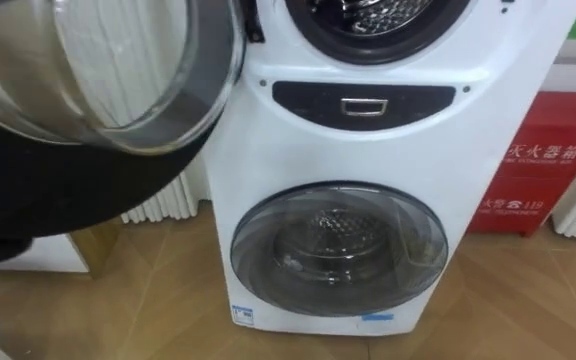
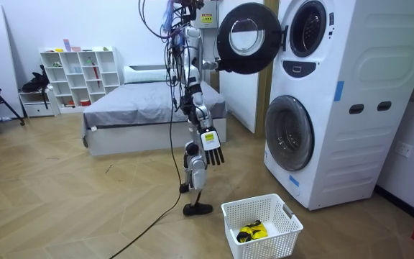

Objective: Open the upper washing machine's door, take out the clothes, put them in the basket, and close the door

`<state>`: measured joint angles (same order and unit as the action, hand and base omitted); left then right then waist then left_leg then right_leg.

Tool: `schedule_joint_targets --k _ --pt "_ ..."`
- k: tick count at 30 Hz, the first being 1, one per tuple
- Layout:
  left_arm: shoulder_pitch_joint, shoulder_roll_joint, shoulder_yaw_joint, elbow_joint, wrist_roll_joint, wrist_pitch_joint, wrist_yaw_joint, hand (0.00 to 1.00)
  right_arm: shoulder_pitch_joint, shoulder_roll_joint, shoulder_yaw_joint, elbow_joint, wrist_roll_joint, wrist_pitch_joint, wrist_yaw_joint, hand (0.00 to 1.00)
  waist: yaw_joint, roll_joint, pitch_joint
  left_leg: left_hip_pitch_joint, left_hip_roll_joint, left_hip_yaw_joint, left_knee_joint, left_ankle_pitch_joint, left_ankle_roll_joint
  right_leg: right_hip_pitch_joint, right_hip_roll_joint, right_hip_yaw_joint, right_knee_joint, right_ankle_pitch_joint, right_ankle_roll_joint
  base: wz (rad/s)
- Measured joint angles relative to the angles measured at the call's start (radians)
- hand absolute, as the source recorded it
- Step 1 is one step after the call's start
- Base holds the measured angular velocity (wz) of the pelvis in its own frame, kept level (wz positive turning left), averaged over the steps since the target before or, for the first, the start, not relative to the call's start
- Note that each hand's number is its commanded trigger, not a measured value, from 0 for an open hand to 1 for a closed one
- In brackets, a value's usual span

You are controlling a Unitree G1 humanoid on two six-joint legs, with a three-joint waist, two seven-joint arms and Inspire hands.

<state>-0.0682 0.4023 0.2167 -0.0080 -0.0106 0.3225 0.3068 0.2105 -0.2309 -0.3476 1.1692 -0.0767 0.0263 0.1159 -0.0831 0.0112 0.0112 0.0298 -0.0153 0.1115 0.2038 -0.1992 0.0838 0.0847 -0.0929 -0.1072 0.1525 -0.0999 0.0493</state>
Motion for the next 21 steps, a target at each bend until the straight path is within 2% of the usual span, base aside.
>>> schedule_joint_targets --k 2,4,6,8,9,10,12,13,14,15,16,17,20,21 --pt "0.023 -0.005 -0.023 -0.053 0.029 0.003 -0.045 0.0 -0.002 0.005 0.017 0.01 0.001 0.001 0.008 0.0 0.0 0.003 0.0039 0.0 0.0 0.051 -0.005 0.003 0.006 0.001 -0.012 -0.003 0.0 0.0 0.001 0.16" --pt "0.036 -0.02 -0.043 -0.096 0.059 0.004 -0.074 0.0 -0.002 0.015 0.047 0.016 0.001 0.002 0.009 0.0 0.0 0.003 0.0097 -0.002 -0.002 0.057 -0.006 0.006 0.01 0.001 -0.015 -0.008 0.002 0.006 0.005 0.12" --pt "0.036 -0.021 -0.079 -0.113 0.076 0.004 -0.108 0.0 -0.016 0.02 0.063 0.042 0.009 0.007 0.012 0.0 0.001 0.003 0.0101 -0.008 -0.002 0.055 -0.006 0.008 0.015 0.0 -0.016 -0.016 0.001 0.013 0.007 0.11" --pt "0.055 -0.013 -0.125 -0.174 0.111 0.004 -0.186 0.0 -0.032 0.02 0.074 0.046 0.027 0.015 0.008 0.0 0.003 0.005 0.0106 -0.028 -0.004 0.055 0.002 0.01 0.021 -0.01 -0.02 -0.045 -0.002 0.024 0.007 0.02" --pt "0.067 -0.009 -0.137 -0.197 0.118 0.004 -0.203 0.0 -0.036 0.02 0.079 0.042 0.033 0.015 0.006 0.0 0.003 0.005 0.0104 -0.034 -0.004 0.056 0.002 0.01 0.023 -0.016 -0.02 -0.048 -0.001 0.026 0.008 -0.03" --pt "0.08 0.004 -0.168 -0.24 0.139 0.004 -0.243 0.0 -0.035 0.02 0.093 0.031 0.042 0.013 0.001 0.0 0.006 0.007 0.0105 -0.039 -0.005 0.058 0.003 0.012 0.026 -0.018 -0.022 -0.05 -0.002 0.033 0.019 -0.06" --pt "0.082 0.021 -0.23 -0.286 0.166 0.004 -0.308 0.0 -0.041 0.02 0.109 0.028 0.065 0.008 -0.013 0.0 0.005 0.013 0.0106 -0.039 -0.008 0.058 0.003 0.013 0.029 -0.02 -0.027 -0.049 -0.002 0.035 0.021 -0.1" --pt "0.081 0.028 -0.262 -0.321 0.168 0.004 -0.345 0.0 -0.046 0.02 0.116 0.027 0.084 0.003 -0.018 0.0 0.003 0.022 0.0091 -0.041 -0.01 0.067 0.002 0.013 0.031 -0.025 -0.029 -0.049 -0.001 0.035 0.022 -0.3" --pt "0.076 0.029 -0.281 -0.364 0.169 0.004 -0.373 0.0 -0.053 0.018 0.135 0.021 0.104 0.0 -0.023 0.0 0.0 0.028 0.0042 -0.042 -0.01 0.079 0.002 0.011 0.033 -0.033 -0.031 -0.049 -0.002 0.036 0.023 -0.34" --pt "0.071 0.032 -0.293 -0.381 0.167 0.002 -0.387 0.0 -0.053 0.018 0.145 0.014 0.116 -0.004 -0.028 0.0 -0.005 0.036 0.0042 -0.042 -0.011 0.083 0.002 0.011 0.034 -0.034 -0.031 -0.05 -0.003 0.036 0.023 -0.28" --pt "0.058 0.033 -0.325 -0.397 0.166 -0.004 -0.417 0.0 -0.056 0.016 0.163 0.003 0.14 -0.012 -0.035 0.0 -0.019 0.053 0.0016 -0.042 -0.013 0.086 0.0 0.011 0.035 -0.034 -0.034 -0.05 -0.002 0.035 0.024 -0.2" --pt "0.046 0.024 -0.342 -0.417 0.159 -0.012 -0.448 0.0 -0.057 0.012 0.179 -0.002 0.165 -0.018 -0.041 0.0 -0.026 0.06 -0.0009 -0.037 -0.015 0.099 -0.006 0.011 0.034 -0.034 -0.037 -0.048 -0.001 0.03 0.032 -0.24" --pt "0.016 -0.003 -0.338 -0.433 0.089 -0.045 -0.481 0.0 -0.05 0.012 0.227 -0.002 0.226 -0.024 -0.041 0.0 -0.028 0.057 0.0004 -0.018 -0.014 0.132 -0.017 0.011 0.025 -0.034 -0.038 -0.052 -0.003 0.011 0.055 -0.37" --pt "0.01 -0.007 -0.34 -0.44 0.076 -0.055 -0.492 0.0 -0.05 0.012 0.236 -0.002 0.239 -0.024 -0.04 0.0 -0.03 0.057 0.0003 -0.018 -0.013 0.133 -0.017 0.011 0.023 -0.034 -0.038 -0.06 -0.003 0.009 0.055 -0.21"
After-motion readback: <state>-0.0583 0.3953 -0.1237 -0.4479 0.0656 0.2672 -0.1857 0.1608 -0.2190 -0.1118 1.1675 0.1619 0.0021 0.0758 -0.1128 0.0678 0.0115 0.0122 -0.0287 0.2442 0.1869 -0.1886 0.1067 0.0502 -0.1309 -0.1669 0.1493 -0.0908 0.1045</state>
